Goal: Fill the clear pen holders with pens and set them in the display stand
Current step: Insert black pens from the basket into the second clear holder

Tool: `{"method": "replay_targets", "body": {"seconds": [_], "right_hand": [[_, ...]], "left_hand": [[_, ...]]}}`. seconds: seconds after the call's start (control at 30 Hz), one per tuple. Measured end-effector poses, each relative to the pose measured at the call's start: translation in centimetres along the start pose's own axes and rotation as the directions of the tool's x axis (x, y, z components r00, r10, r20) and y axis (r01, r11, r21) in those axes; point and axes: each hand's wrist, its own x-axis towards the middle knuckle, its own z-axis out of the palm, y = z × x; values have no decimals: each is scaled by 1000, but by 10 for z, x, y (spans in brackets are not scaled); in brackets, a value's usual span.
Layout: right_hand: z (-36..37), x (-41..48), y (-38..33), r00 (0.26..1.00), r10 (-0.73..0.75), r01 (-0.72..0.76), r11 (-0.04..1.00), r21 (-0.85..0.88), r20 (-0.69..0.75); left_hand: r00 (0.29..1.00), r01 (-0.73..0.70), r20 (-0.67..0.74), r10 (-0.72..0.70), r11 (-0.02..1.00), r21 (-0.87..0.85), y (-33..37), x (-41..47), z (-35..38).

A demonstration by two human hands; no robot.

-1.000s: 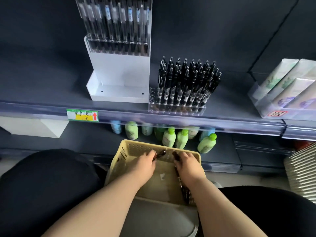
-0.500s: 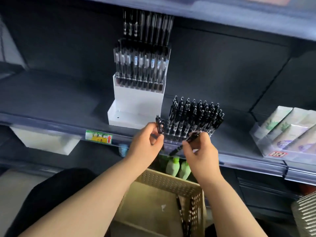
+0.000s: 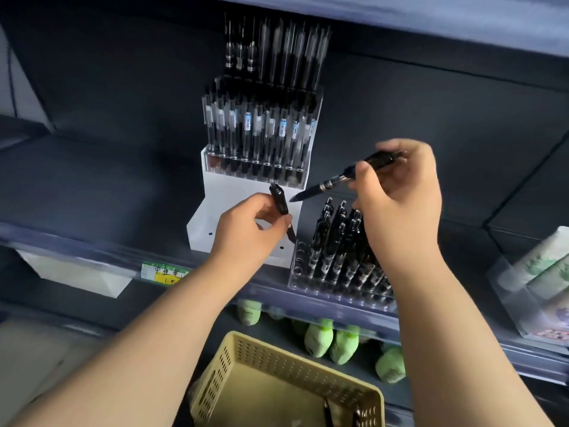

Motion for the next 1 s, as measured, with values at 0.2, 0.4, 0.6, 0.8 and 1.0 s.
{"method": "replay_targets", "body": {"seconds": [0.2, 0.4, 0.6, 0.8, 1.0], "right_hand": [[12, 13, 24, 983, -35, 74, 973, -218, 179], [18, 24, 32, 961, 16, 100, 912, -398, 277], [24, 29, 37, 960, 17, 108, 900, -423, 281], [29, 29, 44, 943, 57, 111, 876, -470, 329], [31, 28, 49, 939, 68, 127, 843, -522, 337]], "left_hand": [[1000, -2, 3, 2, 999, -44, -3, 5, 5], [1000, -11, 5, 11, 999, -33, -6, 7, 6], [1000, -24, -5, 24, 999, -24, -9, 8, 7], [998, -64, -1, 64, 998, -25, -7, 8, 9], [995, -92, -29, 92, 996, -12, -4, 9, 12]]}}
